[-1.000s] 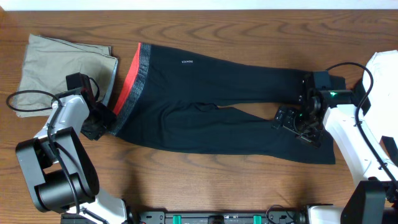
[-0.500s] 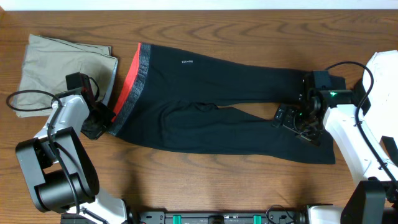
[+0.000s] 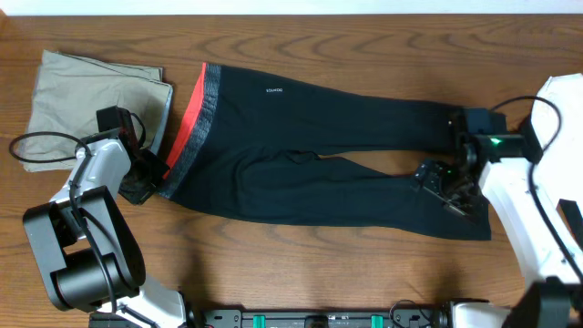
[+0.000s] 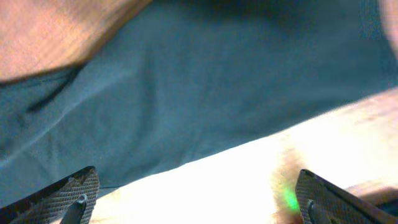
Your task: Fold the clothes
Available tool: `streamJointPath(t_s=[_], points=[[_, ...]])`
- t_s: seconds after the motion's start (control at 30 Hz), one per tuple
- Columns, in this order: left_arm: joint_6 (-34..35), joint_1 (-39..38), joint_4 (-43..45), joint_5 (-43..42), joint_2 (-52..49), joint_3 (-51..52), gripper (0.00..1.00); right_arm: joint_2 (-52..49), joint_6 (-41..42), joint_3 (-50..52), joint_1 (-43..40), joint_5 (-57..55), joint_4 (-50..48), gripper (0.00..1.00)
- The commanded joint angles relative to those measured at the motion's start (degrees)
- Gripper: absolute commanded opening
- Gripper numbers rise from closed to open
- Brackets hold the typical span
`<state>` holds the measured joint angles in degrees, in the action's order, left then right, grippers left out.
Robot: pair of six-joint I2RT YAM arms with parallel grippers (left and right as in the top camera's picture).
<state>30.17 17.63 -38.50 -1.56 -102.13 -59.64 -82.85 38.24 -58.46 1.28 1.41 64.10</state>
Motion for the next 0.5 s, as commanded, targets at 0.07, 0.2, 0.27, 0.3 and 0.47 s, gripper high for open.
streamJointPath(t_s=[0.07,0.2,0.27,0.3,0.47], points=[[0.17,0.31,0.24,0.02,-1.05,0.55,0.06,4.81,5.66,0.02,-1.49,-6.21,4.24,0.99],[0.17,0.31,0.26,0.0,-1.05,0.57,0.06,4.85,12.5,0.02,-1.77,-12.83,9.88,0.99],[0.15,0.31,0.26,0.0,-1.05,0.55,0.06,4.87,15.43,0.04,-2.16,-15.85,11.47,0.99],[0.15,0.31,0.24,0.0,-1.05,0.55,0.06,4.85,15.98,0.17,-2.99,-16.98,11.45,0.99],[0.15,0.31,0.04,0.0,-1.05,0.55,0.06,4.85,15.72,0.2,-7.43,-17.79,10.91,0.99]])
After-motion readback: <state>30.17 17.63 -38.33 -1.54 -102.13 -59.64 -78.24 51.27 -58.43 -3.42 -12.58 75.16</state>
